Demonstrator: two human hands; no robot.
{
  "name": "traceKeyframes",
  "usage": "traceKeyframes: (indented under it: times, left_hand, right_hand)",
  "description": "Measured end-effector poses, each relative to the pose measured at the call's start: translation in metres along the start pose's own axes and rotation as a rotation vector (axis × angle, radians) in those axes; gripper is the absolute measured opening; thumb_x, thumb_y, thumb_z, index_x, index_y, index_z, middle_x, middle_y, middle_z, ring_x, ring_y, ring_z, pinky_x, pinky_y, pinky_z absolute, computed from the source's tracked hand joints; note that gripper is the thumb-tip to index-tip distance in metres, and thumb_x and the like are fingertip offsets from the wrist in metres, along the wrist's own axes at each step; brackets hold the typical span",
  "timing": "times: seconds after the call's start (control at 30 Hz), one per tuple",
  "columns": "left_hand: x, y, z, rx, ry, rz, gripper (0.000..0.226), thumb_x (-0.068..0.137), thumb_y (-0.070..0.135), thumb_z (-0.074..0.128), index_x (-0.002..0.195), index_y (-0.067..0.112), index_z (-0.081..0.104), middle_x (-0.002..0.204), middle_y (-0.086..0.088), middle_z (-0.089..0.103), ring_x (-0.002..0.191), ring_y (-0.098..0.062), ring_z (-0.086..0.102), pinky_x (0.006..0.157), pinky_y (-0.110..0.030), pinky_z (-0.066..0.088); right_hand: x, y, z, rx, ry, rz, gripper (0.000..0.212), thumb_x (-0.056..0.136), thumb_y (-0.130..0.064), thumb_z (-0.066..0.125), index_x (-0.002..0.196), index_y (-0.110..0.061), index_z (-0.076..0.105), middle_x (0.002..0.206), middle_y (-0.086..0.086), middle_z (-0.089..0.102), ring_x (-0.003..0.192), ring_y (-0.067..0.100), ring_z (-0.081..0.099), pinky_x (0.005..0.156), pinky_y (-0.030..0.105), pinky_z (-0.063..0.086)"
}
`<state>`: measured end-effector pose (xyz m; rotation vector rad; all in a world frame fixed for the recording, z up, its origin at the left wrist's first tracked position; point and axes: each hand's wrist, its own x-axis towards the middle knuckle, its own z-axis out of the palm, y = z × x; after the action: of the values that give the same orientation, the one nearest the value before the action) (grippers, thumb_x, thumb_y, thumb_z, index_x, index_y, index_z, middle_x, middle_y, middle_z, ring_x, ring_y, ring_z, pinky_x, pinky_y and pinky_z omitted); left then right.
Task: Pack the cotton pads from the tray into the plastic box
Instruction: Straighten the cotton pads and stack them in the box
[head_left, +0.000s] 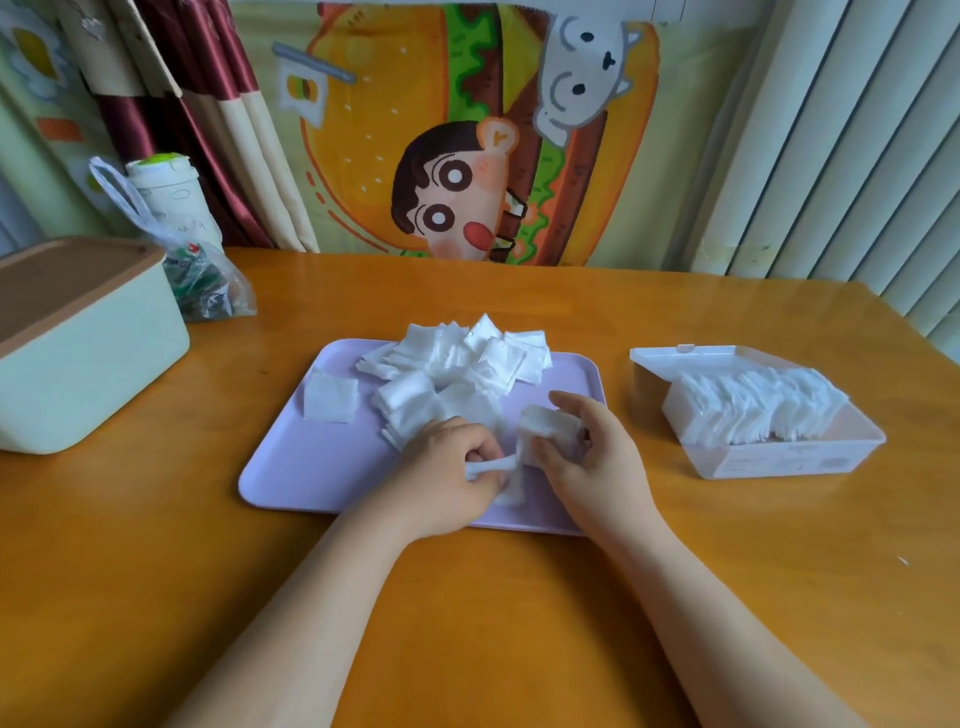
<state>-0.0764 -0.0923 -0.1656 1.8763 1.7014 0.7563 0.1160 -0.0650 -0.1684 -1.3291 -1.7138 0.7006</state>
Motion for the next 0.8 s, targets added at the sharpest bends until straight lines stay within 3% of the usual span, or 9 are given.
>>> traceKeyframes:
  times: [0.17, 0.27, 0.4, 0.53, 0.67, 0.8]
  left_hand:
    - [-0.004, 0.003, -0.010, -0.403, 0.149, -0.053, 0.011, 0.091, 0.020, 0.078, 0.092, 0.028, 0.071, 0.093, 0.008, 0.071, 0.086, -0.009, 0.066, 0.079, -0.026, 0.053]
    - [-0.007, 0.010, -0.010, -0.631, 0.068, -0.008, 0.019, 0.092, 0.009, 0.078, 0.099, 0.027, 0.079, 0.100, 0.005, 0.077, 0.092, -0.010, 0.067, 0.087, -0.026, 0.053]
    - [-0.009, 0.015, -0.001, -0.668, 0.008, -0.028, 0.029, 0.091, 0.002, 0.076, 0.108, 0.025, 0.078, 0.108, 0.002, 0.079, 0.105, -0.023, 0.073, 0.098, -0.035, 0.057]
    - [-0.010, 0.014, -0.003, -0.705, 0.047, -0.073, 0.023, 0.085, 0.003, 0.084, 0.101, 0.018, 0.076, 0.100, -0.011, 0.078, 0.092, -0.025, 0.069, 0.092, -0.043, 0.059]
    - [-0.010, 0.014, -0.002, -0.720, 0.078, -0.077, 0.019, 0.081, 0.001, 0.086, 0.090, 0.015, 0.076, 0.095, -0.021, 0.073, 0.081, -0.018, 0.063, 0.076, -0.031, 0.056]
    - [-0.009, 0.016, 0.000, -0.726, 0.073, -0.092, 0.017, 0.081, 0.001, 0.086, 0.090, 0.013, 0.077, 0.079, -0.002, 0.070, 0.072, -0.009, 0.060, 0.071, -0.023, 0.055]
  right_hand:
    - [0.003, 0.000, 0.000, -0.014, 0.020, 0.048, 0.047, 0.094, -0.018, 0.072, 0.139, -0.025, 0.062, 0.128, -0.016, 0.064, 0.112, 0.002, 0.059, 0.086, 0.007, 0.039]
    - [0.002, 0.000, -0.002, 0.016, -0.035, 0.052, 0.049, 0.092, -0.010, 0.068, 0.139, -0.025, 0.063, 0.121, -0.012, 0.071, 0.095, 0.002, 0.064, 0.082, 0.012, 0.044]
    - [0.002, 0.004, -0.011, 0.191, -0.143, 0.077, 0.052, 0.086, -0.002, 0.070, 0.130, -0.031, 0.066, 0.111, -0.011, 0.076, 0.091, 0.006, 0.071, 0.082, 0.018, 0.055]
    - [0.004, 0.007, -0.014, 0.335, -0.200, 0.125, 0.046, 0.089, 0.012, 0.070, 0.120, -0.022, 0.072, 0.098, -0.004, 0.082, 0.091, 0.012, 0.077, 0.077, 0.025, 0.059]
    - [0.003, 0.009, -0.015, 0.353, -0.230, 0.131, 0.043, 0.092, 0.007, 0.070, 0.127, -0.017, 0.071, 0.102, 0.004, 0.083, 0.102, 0.029, 0.078, 0.092, 0.044, 0.062]
    - [0.001, 0.007, -0.017, 0.339, -0.268, 0.100, 0.041, 0.096, 0.005, 0.067, 0.131, -0.015, 0.070, 0.102, 0.002, 0.083, 0.096, 0.018, 0.078, 0.084, 0.033, 0.061]
